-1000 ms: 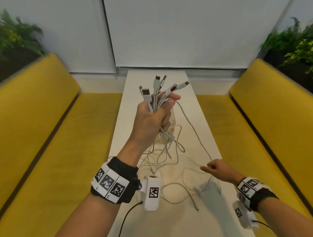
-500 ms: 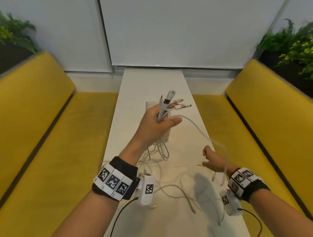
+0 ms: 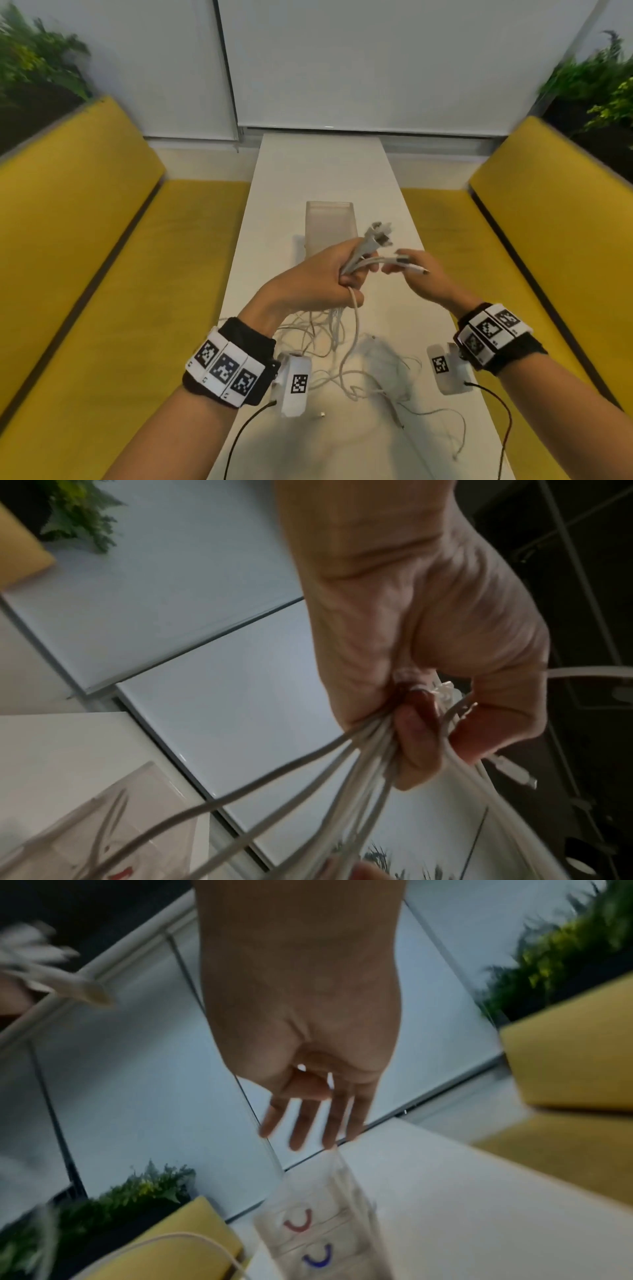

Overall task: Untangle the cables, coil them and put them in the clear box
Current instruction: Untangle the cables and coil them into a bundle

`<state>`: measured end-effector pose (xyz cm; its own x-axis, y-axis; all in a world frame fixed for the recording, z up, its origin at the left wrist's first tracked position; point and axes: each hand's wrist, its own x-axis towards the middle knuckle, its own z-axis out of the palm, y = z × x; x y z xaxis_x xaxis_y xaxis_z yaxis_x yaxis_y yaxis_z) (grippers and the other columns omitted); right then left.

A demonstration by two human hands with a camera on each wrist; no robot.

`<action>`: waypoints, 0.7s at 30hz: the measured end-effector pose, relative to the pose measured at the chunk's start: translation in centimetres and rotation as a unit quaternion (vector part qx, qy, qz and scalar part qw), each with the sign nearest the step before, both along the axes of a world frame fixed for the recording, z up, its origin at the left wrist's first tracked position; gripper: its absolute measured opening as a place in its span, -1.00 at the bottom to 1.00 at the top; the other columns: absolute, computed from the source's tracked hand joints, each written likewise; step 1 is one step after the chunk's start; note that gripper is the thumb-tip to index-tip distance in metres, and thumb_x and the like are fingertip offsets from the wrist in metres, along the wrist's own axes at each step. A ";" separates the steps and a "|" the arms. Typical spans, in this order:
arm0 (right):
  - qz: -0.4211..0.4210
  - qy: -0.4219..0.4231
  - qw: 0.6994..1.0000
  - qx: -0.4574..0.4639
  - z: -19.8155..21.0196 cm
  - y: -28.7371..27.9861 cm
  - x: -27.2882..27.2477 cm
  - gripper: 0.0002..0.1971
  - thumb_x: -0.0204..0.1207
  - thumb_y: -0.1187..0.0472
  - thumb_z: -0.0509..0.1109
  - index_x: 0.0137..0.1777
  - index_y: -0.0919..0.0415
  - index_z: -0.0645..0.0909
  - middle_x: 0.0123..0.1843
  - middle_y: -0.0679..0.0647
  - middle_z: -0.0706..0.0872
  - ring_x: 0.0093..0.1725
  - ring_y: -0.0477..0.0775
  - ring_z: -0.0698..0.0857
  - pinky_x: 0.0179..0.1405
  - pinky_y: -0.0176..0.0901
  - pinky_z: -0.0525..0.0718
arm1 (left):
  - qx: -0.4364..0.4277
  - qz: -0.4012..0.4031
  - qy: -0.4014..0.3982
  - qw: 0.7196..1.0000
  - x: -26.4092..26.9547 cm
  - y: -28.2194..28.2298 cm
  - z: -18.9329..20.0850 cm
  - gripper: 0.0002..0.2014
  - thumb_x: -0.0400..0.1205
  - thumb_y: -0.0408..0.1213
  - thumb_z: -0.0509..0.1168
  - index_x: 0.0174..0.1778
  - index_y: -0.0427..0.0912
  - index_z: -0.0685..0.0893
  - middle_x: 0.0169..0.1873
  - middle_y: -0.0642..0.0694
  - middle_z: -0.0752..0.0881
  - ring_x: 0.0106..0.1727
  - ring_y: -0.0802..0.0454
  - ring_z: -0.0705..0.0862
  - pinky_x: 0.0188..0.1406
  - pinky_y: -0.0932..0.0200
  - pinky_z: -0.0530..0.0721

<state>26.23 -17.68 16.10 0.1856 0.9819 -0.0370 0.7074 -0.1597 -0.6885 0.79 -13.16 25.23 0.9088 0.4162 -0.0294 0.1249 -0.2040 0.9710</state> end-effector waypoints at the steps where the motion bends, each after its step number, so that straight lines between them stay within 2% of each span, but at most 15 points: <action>1: 0.009 0.036 0.999 0.022 0.1 0.5 -0.8 -0.81 0.49 0.34 0.29 -0.16 0.12 0.72 -0.13 0.03 0.81 -0.07 0.15 0.75 0.05 0.29 0.72 | 0.002 -0.014 0.014 1.000 -0.1 -0.2 -0.2 -0.63 0.48 -0.65 0.33 0.10 -0.20 0.50 -0.44 0.14 0.37 -0.39 0.13 0.34 -0.36 0.27 0.47; 4: 0.044 0.091 0.995 0.010 -0.4 1.6 -3.4 -0.90 0.55 0.26 0.38 -0.19 0.12 0.65 -0.19 0.09 0.73 -0.16 0.00 0.68 -0.06 -0.02 0.67 | 0.001 -0.068 0.045 0.997 -0.5 -0.8 -0.8 -0.49 0.47 -0.67 0.40 0.29 -0.39 0.38 -0.34 -0.25 0.33 -0.37 0.05 0.34 -0.38 0.27 0.45; 5: 0.048 0.096 0.994 -0.005 -1.1 1.8 -4.0 -0.91 0.58 0.31 0.39 -0.15 0.20 0.66 -0.14 0.18 0.73 -0.10 0.06 0.69 0.02 0.02 0.69 | -0.004 -0.080 0.051 0.995 -0.6 -0.9 -0.9 -0.43 0.47 -0.66 0.42 0.34 -0.40 0.34 -0.31 -0.29 0.32 -0.37 0.04 0.33 -0.39 0.28 0.44; 7: 0.042 0.115 0.991 -0.054 -2.8 2.1 -5.2 -0.93 0.58 0.32 0.42 -0.02 0.34 0.66 0.01 0.35 0.73 0.11 0.27 0.70 0.20 0.15 0.69 | -0.005 -0.089 0.056 0.994 -0.7 -1.3 -1.1 -0.40 0.45 -0.66 0.44 0.34 -0.42 0.32 -0.31 -0.25 0.33 -0.39 0.08 0.31 -0.41 0.32 0.41; 8: 0.042 0.143 0.986 -0.072 -3.2 2.1 -5.9 -0.92 0.52 0.30 0.46 -0.04 0.29 0.64 -0.02 0.30 0.73 0.11 0.27 0.70 0.15 0.02 0.72 | 0.005 -0.085 0.059 0.995 -0.6 -1.7 -1.3 -0.45 0.44 -0.68 0.43 0.28 -0.46 0.34 -0.33 -0.16 0.34 -0.41 0.12 0.31 -0.41 0.36 0.37; 9: 0.045 0.171 0.981 -0.077 -3.8 2.3 -6.6 -0.86 0.41 0.24 0.52 -0.10 0.21 0.62 -0.11 0.19 0.72 0.02 0.19 0.71 0.02 -0.14 0.73 | 0.016 -0.081 0.061 0.995 -0.7 -2.1 -1.7 -0.56 0.45 -0.69 0.41 0.17 -0.48 0.38 -0.34 -0.08 0.34 -0.43 0.17 0.30 -0.40 0.39 0.34; 10: 0.051 0.189 0.978 -0.073 -4.4 2.8 -7.1 -0.82 0.27 0.16 0.51 -0.15 0.15 0.63 -0.20 0.10 0.71 -0.12 0.10 0.71 -0.10 -0.17 0.71 | 0.023 -0.078 0.065 0.995 -0.7 -2.5 -2.1 -0.66 0.46 -0.69 0.40 0.02 -0.47 0.40 -0.36 -0.05 0.33 -0.44 0.21 0.30 -0.40 0.37 0.32; 12: 0.071 0.187 0.978 -0.064 -5.1 4.3 -8.5 -0.89 0.30 0.28 0.32 -0.25 0.14 0.67 -0.25 0.08 0.74 -0.24 0.02 0.70 -0.10 0.05 0.72 | 0.011 -0.082 0.057 0.995 -0.8 -3.2 -2.7 -0.71 0.51 -0.64 0.44 -0.11 -0.42 0.41 -0.39 -0.09 0.33 -0.47 0.22 0.29 -0.41 0.27 0.33; 13: 0.084 0.172 0.979 -0.067 -5.8 5.3 -8.9 -0.74 0.37 0.45 0.21 -0.27 0.14 0.69 -0.24 0.08 0.76 -0.21 0.01 0.71 -0.03 0.14 0.72 | -0.014 -0.079 0.051 0.995 -0.9 -3.4 -3.2 -0.70 0.53 -0.60 0.46 -0.03 -0.40 0.44 -0.38 -0.16 0.33 -0.49 0.22 0.31 -0.44 0.29 0.35; 14: 0.095 0.153 0.981 -0.069 -6.5 6.2 -9.4 -0.62 0.40 0.57 0.15 -0.29 0.13 0.69 -0.23 0.06 0.77 -0.18 -0.03 0.73 0.00 0.13 0.73 | -0.058 -0.063 0.054 0.995 -0.9 -3.7 -3.2 -0.63 0.53 -0.59 0.48 0.14 -0.35 0.47 -0.17 0.13 0.32 -0.52 0.25 0.36 -0.46 0.36 0.40; 15: 0.104 0.127 0.984 -0.068 -6.9 6.8 -10.0 -0.57 0.41 0.61 0.14 -0.30 0.10 0.69 -0.23 0.03 0.78 -0.18 -0.09 0.73 -0.02 0.02 0.73 | -0.095 -0.050 0.047 0.993 -0.9 -3.9 -3.6 -0.47 0.52 -0.60 0.49 0.34 -0.26 0.44 0.22 -0.02 0.28 -0.53 0.28 0.41 -0.47 0.46 0.43; 16: 0.117 0.095 0.987 -0.062 -7.6 7.6 -10.5 -0.56 0.42 0.60 0.18 -0.30 0.04 0.69 -0.24 0.00 0.78 -0.21 -0.15 0.73 -0.05 -0.09 0.69 | -0.136 -0.044 0.034 0.989 -1.1 -4.1 -3.8 -0.33 0.49 -0.60 0.50 0.45 -0.16 0.38 -0.12 0.09 0.29 -0.52 0.28 0.40 -0.45 0.50 0.45; 18: 0.146 0.023 0.988 -0.045 -8.8 9.0 -11.5 -0.60 0.47 0.49 0.28 -0.29 -0.09 0.67 -0.22 -0.03 0.77 -0.24 -0.13 0.69 -0.09 -0.15 0.65 | -0.181 -0.044 0.001 0.982 -1.5 -4.0 -4.4 -0.38 0.47 -0.67 0.47 0.27 -0.04 0.41 -0.36 -0.16 0.22 -0.47 0.18 0.27 -0.39 0.47 0.46; 20: 0.184 -0.029 0.982 -0.025 -9.7 10.6 -12.4 -0.65 0.47 0.41 0.27 -0.23 -0.11 0.67 -0.18 0.03 0.76 -0.19 -0.01 0.69 -0.07 -0.01 0.69 | -0.194 -0.013 0.000 0.981 -2.1 -3.1 -5.0 -0.42 0.50 -0.77 0.40 -0.03 0.00 0.30 -0.40 -0.06 0.21 -0.45 0.16 0.24 -0.34 0.42 0.47; 21: 0.201 -0.038 0.979 -0.018 -10.4 11.6 -12.8 -0.65 0.44 0.43 0.23 -0.18 -0.05 0.70 -0.13 0.08 0.76 -0.14 0.05 0.71 -0.03 0.06 0.69 | -0.201 -0.002 0.008 0.980 -2.5 -2.7 -5.1 -0.40 0.50 -0.79 0.37 -0.07 0.00 0.24 -0.41 -0.04 0.21 -0.45 0.17 0.24 -0.34 0.40 0.47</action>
<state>13.47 -6.11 5.70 -0.2123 0.9744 -0.0745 0.7676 0.1191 -0.6298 -1.67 -15.82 20.15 0.9084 0.3646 -0.2044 0.1407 0.1939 0.9709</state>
